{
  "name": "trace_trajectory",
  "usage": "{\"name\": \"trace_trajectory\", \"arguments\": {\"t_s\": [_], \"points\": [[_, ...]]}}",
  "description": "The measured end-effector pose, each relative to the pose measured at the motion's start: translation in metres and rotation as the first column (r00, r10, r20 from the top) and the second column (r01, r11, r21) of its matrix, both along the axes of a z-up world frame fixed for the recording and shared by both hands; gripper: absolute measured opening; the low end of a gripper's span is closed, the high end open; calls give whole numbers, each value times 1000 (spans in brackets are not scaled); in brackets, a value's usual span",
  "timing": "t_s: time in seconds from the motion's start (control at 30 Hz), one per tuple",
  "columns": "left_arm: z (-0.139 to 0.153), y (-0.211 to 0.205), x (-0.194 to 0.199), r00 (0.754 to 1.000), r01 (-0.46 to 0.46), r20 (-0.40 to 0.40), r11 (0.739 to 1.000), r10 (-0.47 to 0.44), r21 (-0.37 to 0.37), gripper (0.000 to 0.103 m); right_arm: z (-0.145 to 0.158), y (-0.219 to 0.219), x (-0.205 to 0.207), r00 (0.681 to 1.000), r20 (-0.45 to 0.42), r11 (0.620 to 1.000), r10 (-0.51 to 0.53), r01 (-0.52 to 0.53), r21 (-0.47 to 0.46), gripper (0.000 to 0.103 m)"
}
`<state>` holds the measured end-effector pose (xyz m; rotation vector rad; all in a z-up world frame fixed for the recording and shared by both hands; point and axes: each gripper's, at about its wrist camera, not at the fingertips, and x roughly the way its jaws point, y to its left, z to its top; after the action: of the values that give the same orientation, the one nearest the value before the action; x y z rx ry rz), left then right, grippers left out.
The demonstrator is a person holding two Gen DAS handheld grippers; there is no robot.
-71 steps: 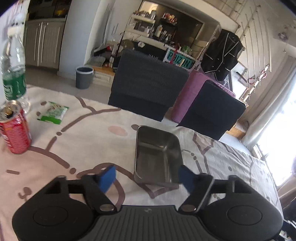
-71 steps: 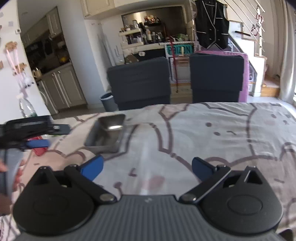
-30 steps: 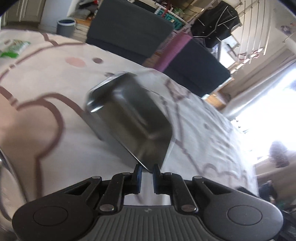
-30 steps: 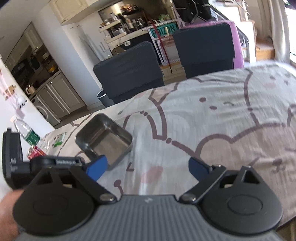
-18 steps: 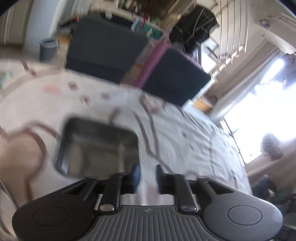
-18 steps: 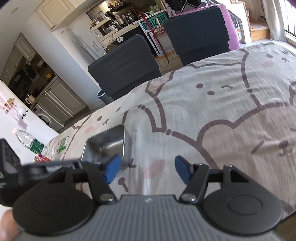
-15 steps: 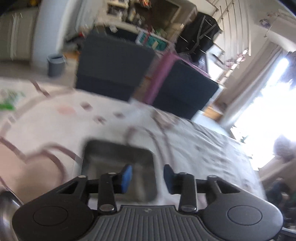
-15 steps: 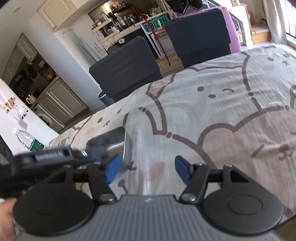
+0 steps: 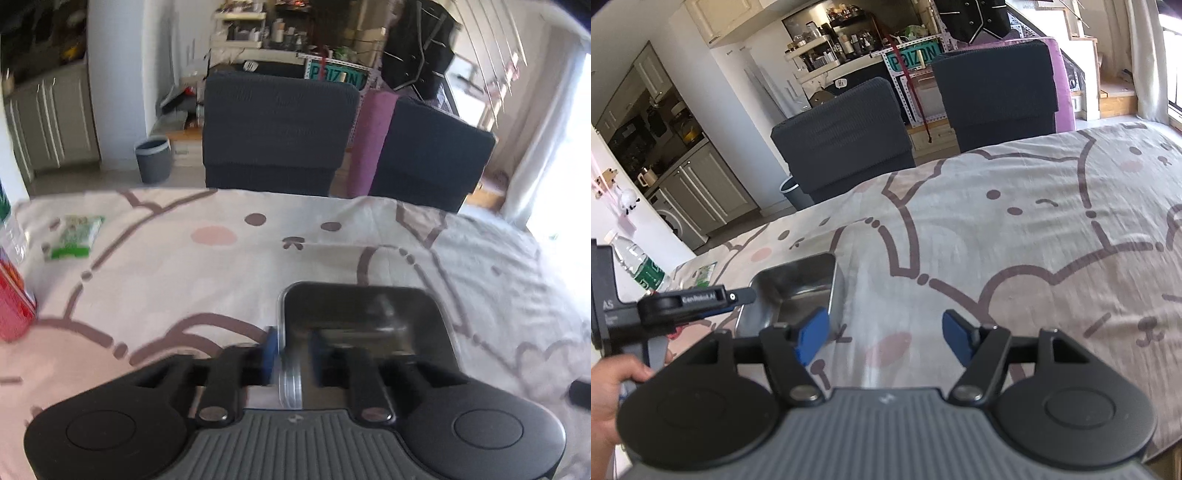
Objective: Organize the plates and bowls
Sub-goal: 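Close the right tool on the tray rim while the left tool holds it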
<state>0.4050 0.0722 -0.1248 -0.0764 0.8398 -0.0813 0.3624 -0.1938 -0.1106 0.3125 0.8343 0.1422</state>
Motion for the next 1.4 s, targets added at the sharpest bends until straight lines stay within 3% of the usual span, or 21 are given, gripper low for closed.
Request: {"name": "trace_trajectory", "arguments": {"t_s": [0.23, 0.43, 0.7, 0.83, 0.93, 1.07, 1.33, 1.4], "points": [[-6, -14, -4, 996, 88, 30, 996, -89, 22, 2, -3, -8, 2, 1000, -27, 1000, -16, 16, 22, 74], [-6, -42, -10, 982, 187, 25, 982, -187, -8, 2, -9, -21, 2, 996, -46, 996, -82, 84, 32, 71], [-6, -92, -26, 936, 350, 30, 937, -350, -5, 4, -12, -40, 3, 992, -69, 993, -106, 109, 49, 52], [-8, -108, -31, 911, 412, 10, 911, -412, -38, 4, -20, -45, 4, 989, -105, 994, -107, 109, 14, 36], [-8, -108, -29, 917, 396, -18, 916, -398, -70, 4, -27, -50, 5, 980, -151, 992, -128, 127, -16, 21], [-9, -95, -18, 938, 310, -93, 929, -333, -201, 3, -31, -54, 6, 976, -178, 992, -128, 127, -20, 9], [-12, -90, -13, 944, 249, -149, 934, -293, -255, 8, -26, -54, 6, 982, -152, 994, -113, 112, -16, 9], [-13, -91, -14, 945, 246, -151, 934, -291, -258, 8, -28, -54, 7, 983, -150, 995, -103, 100, -25, 13]]}}
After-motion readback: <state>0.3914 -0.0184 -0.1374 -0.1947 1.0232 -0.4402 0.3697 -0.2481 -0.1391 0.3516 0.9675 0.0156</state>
